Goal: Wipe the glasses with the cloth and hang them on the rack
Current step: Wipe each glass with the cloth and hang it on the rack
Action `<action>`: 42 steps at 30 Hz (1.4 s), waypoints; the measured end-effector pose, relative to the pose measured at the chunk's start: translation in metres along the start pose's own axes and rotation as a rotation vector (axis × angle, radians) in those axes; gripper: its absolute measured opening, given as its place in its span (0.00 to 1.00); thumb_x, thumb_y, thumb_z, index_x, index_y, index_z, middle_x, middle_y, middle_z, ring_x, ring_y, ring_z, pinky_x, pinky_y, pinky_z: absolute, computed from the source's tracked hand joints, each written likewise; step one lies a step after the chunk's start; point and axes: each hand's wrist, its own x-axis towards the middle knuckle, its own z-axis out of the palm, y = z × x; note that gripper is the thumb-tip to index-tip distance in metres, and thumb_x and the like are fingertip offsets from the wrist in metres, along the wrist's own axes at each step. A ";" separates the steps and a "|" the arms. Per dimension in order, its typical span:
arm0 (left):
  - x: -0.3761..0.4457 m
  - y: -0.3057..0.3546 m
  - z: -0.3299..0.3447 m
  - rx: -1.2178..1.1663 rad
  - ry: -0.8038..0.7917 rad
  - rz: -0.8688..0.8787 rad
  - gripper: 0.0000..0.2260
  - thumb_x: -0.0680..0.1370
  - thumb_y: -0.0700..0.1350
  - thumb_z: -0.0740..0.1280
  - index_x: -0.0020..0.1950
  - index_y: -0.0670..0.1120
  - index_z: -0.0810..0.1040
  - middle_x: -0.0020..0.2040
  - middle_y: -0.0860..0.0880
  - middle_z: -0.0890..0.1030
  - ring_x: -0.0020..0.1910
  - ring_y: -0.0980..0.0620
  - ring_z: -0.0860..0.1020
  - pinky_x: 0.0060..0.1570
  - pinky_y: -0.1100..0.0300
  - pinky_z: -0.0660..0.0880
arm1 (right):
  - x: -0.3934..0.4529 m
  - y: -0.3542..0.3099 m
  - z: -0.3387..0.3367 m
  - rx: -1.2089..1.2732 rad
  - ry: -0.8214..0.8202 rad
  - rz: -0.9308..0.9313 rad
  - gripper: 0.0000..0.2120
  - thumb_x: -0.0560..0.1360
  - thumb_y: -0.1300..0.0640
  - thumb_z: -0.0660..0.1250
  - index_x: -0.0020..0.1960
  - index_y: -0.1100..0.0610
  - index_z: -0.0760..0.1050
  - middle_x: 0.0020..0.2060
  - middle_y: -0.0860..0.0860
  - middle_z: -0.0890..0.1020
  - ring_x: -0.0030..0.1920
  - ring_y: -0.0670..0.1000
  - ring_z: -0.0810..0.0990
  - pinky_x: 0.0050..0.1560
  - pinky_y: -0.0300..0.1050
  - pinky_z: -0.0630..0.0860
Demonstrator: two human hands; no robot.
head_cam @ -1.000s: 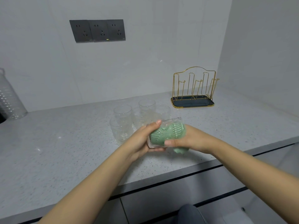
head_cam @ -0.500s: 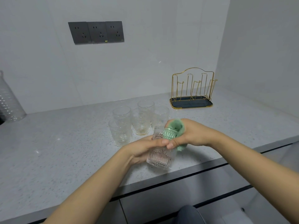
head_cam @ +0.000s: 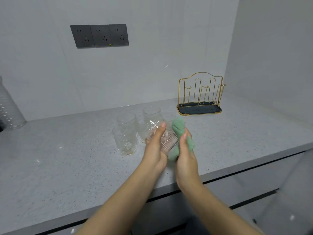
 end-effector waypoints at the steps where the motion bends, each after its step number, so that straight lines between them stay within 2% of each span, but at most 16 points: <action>1: -0.002 -0.005 0.003 -0.030 -0.003 -0.008 0.33 0.69 0.44 0.77 0.71 0.41 0.70 0.65 0.39 0.79 0.62 0.41 0.79 0.53 0.49 0.81 | 0.005 -0.001 0.003 0.033 0.059 0.003 0.25 0.74 0.36 0.54 0.68 0.43 0.69 0.63 0.45 0.76 0.64 0.44 0.74 0.66 0.45 0.68; 5: -0.006 -0.014 0.012 -0.079 -0.003 0.035 0.35 0.68 0.45 0.78 0.72 0.42 0.69 0.62 0.38 0.80 0.61 0.40 0.80 0.54 0.45 0.80 | 0.038 -0.018 0.004 0.348 0.280 0.222 0.22 0.78 0.41 0.55 0.53 0.56 0.79 0.51 0.56 0.83 0.52 0.54 0.82 0.61 0.55 0.75; 9: -0.003 -0.007 0.015 -0.087 -0.007 0.038 0.29 0.70 0.45 0.77 0.69 0.46 0.73 0.58 0.41 0.83 0.56 0.42 0.83 0.50 0.46 0.81 | 0.016 -0.007 0.013 0.361 0.194 0.310 0.24 0.77 0.39 0.56 0.52 0.57 0.80 0.48 0.55 0.85 0.50 0.53 0.83 0.58 0.50 0.76; 14: -0.004 -0.010 0.010 -0.033 0.004 0.073 0.37 0.66 0.46 0.77 0.72 0.42 0.68 0.62 0.39 0.81 0.59 0.42 0.81 0.48 0.49 0.82 | 0.028 -0.022 0.008 0.291 0.235 0.197 0.25 0.75 0.36 0.56 0.59 0.54 0.76 0.54 0.53 0.82 0.56 0.52 0.80 0.63 0.52 0.73; 17: -0.006 -0.017 0.005 0.017 0.006 0.089 0.24 0.71 0.43 0.76 0.65 0.46 0.72 0.58 0.43 0.83 0.58 0.44 0.82 0.59 0.46 0.78 | 0.038 -0.032 0.002 0.272 0.302 0.211 0.24 0.77 0.38 0.54 0.56 0.56 0.76 0.49 0.54 0.82 0.52 0.53 0.81 0.59 0.54 0.76; 19: -0.009 -0.015 0.006 0.059 0.014 0.094 0.15 0.75 0.42 0.72 0.60 0.47 0.73 0.55 0.45 0.83 0.55 0.46 0.82 0.59 0.46 0.78 | 0.032 -0.023 0.002 0.209 0.268 0.198 0.26 0.77 0.37 0.53 0.59 0.55 0.76 0.52 0.53 0.82 0.55 0.52 0.80 0.62 0.53 0.74; 23: -0.007 -0.010 0.002 0.184 -0.004 0.080 0.17 0.77 0.43 0.70 0.65 0.42 0.76 0.54 0.46 0.85 0.56 0.49 0.83 0.61 0.48 0.77 | 0.016 -0.022 0.009 -0.101 0.140 0.041 0.24 0.80 0.40 0.48 0.63 0.50 0.75 0.58 0.47 0.80 0.61 0.46 0.76 0.65 0.43 0.69; 24: -0.008 -0.011 0.000 0.243 -0.018 0.058 0.19 0.76 0.46 0.71 0.65 0.43 0.76 0.55 0.48 0.85 0.55 0.51 0.83 0.59 0.49 0.78 | 0.022 -0.027 0.007 -0.156 0.143 0.053 0.26 0.80 0.40 0.46 0.63 0.51 0.75 0.59 0.49 0.79 0.63 0.48 0.75 0.65 0.45 0.69; 27: -0.011 -0.012 -0.008 0.509 -0.051 0.024 0.51 0.60 0.60 0.77 0.77 0.46 0.59 0.71 0.50 0.71 0.68 0.52 0.71 0.69 0.48 0.68 | 0.043 -0.041 -0.006 -0.253 0.155 0.214 0.30 0.79 0.38 0.45 0.66 0.56 0.72 0.65 0.55 0.74 0.66 0.55 0.71 0.67 0.51 0.66; 29: -0.012 -0.011 -0.012 0.637 -0.115 0.023 0.52 0.62 0.63 0.76 0.77 0.47 0.53 0.72 0.53 0.66 0.67 0.56 0.64 0.72 0.52 0.59 | 0.049 -0.042 -0.011 -0.320 0.077 0.175 0.33 0.78 0.35 0.44 0.63 0.56 0.75 0.64 0.54 0.76 0.66 0.55 0.71 0.68 0.53 0.66; 31: -0.011 -0.004 -0.012 0.649 -0.157 -0.045 0.45 0.65 0.65 0.76 0.73 0.45 0.61 0.69 0.56 0.70 0.69 0.58 0.64 0.74 0.51 0.57 | 0.047 -0.041 -0.012 -0.358 0.049 0.157 0.33 0.77 0.34 0.45 0.65 0.56 0.73 0.64 0.52 0.75 0.67 0.53 0.71 0.68 0.53 0.65; 32: -0.008 -0.001 -0.012 0.644 -0.166 -0.078 0.47 0.62 0.67 0.77 0.73 0.46 0.64 0.70 0.54 0.72 0.72 0.54 0.65 0.75 0.48 0.59 | 0.047 -0.039 -0.014 -0.369 0.056 0.145 0.32 0.77 0.34 0.46 0.64 0.56 0.73 0.63 0.53 0.75 0.65 0.53 0.72 0.67 0.53 0.67; 34: -0.004 0.006 -0.012 0.653 -0.218 -0.160 0.45 0.60 0.66 0.78 0.72 0.49 0.69 0.71 0.46 0.73 0.71 0.45 0.70 0.71 0.41 0.66 | 0.047 -0.038 -0.018 -0.385 0.101 0.063 0.28 0.77 0.37 0.49 0.48 0.57 0.78 0.50 0.54 0.81 0.51 0.51 0.78 0.56 0.47 0.73; 37: -0.009 0.015 -0.010 0.584 -0.331 -0.293 0.29 0.67 0.61 0.72 0.61 0.43 0.79 0.50 0.39 0.84 0.46 0.42 0.84 0.50 0.47 0.82 | 0.042 -0.039 -0.022 -0.315 0.153 -0.128 0.24 0.80 0.47 0.53 0.29 0.56 0.67 0.25 0.48 0.73 0.28 0.44 0.73 0.34 0.38 0.70; 39: -0.012 0.015 -0.011 0.476 -0.380 -0.412 0.31 0.66 0.64 0.68 0.55 0.40 0.83 0.44 0.37 0.84 0.37 0.42 0.84 0.39 0.52 0.83 | 0.042 -0.038 -0.024 -0.238 0.102 -0.178 0.25 0.81 0.52 0.54 0.26 0.54 0.63 0.20 0.44 0.69 0.23 0.43 0.69 0.27 0.36 0.66; 42: -0.014 0.019 -0.012 0.431 -0.395 -0.428 0.32 0.70 0.66 0.64 0.58 0.40 0.81 0.48 0.37 0.84 0.41 0.41 0.84 0.42 0.49 0.83 | 0.051 -0.039 -0.022 -0.310 0.129 -0.194 0.25 0.81 0.50 0.54 0.25 0.54 0.60 0.20 0.47 0.66 0.24 0.46 0.66 0.29 0.42 0.63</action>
